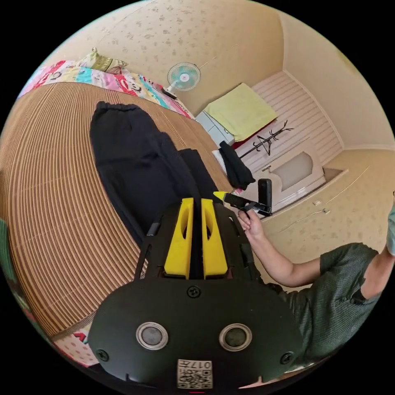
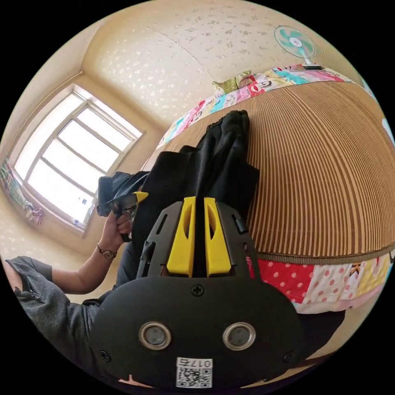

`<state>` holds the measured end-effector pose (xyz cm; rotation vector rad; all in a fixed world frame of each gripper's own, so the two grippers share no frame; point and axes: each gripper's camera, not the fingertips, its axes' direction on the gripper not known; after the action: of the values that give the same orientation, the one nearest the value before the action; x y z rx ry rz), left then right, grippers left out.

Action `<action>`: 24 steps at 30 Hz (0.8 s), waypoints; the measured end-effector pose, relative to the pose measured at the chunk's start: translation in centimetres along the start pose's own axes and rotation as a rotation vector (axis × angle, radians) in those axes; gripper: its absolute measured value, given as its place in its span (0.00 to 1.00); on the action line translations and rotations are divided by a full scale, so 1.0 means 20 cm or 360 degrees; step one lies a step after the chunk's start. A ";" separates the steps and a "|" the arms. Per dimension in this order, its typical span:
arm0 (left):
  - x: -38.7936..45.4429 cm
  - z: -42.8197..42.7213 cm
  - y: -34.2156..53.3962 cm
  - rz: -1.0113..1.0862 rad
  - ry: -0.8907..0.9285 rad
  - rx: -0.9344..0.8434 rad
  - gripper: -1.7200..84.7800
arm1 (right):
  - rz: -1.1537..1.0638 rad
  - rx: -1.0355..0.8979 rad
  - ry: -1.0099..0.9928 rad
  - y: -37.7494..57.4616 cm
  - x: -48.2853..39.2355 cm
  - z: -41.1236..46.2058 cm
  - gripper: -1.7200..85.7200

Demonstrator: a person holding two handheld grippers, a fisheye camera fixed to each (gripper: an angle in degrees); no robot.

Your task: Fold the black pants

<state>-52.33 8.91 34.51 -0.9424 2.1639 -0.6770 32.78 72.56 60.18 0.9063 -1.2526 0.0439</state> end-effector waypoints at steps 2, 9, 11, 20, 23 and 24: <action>-0.15 0.05 -0.01 -0.0310 -0.0189 -0.0122 0.07 | 0.0183 -0.0130 0.0092 0.01 0.11 0.04 0.10; -0.25 -0.08 0.27 -0.0398 0.0059 0.0073 0.14 | 0.0285 -0.0327 -0.0004 0.22 0.20 -0.14 0.17; -0.19 -0.05 0.35 -0.0359 0.0033 -0.0041 0.18 | 0.0319 -0.0458 -0.0069 0.29 0.23 -0.14 0.19; -0.12 0.11 0.66 -0.0424 0.0007 -0.0518 0.08 | 0.0210 -0.0719 -0.0534 0.48 0.28 -0.02 0.10; -0.08 0.03 0.68 -0.0293 0.0180 -0.0596 0.08 | 0.0016 -0.0681 -0.0914 0.48 0.22 -0.17 0.08; -0.04 -0.02 0.69 -0.0221 0.0386 -0.0636 0.08 | -0.0038 -0.0618 -0.1121 0.48 0.18 -0.25 0.07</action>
<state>-58.07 17.94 25.87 -1.2818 2.5236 -0.4464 33.37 80.46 68.50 0.6049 -1.8165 -0.5633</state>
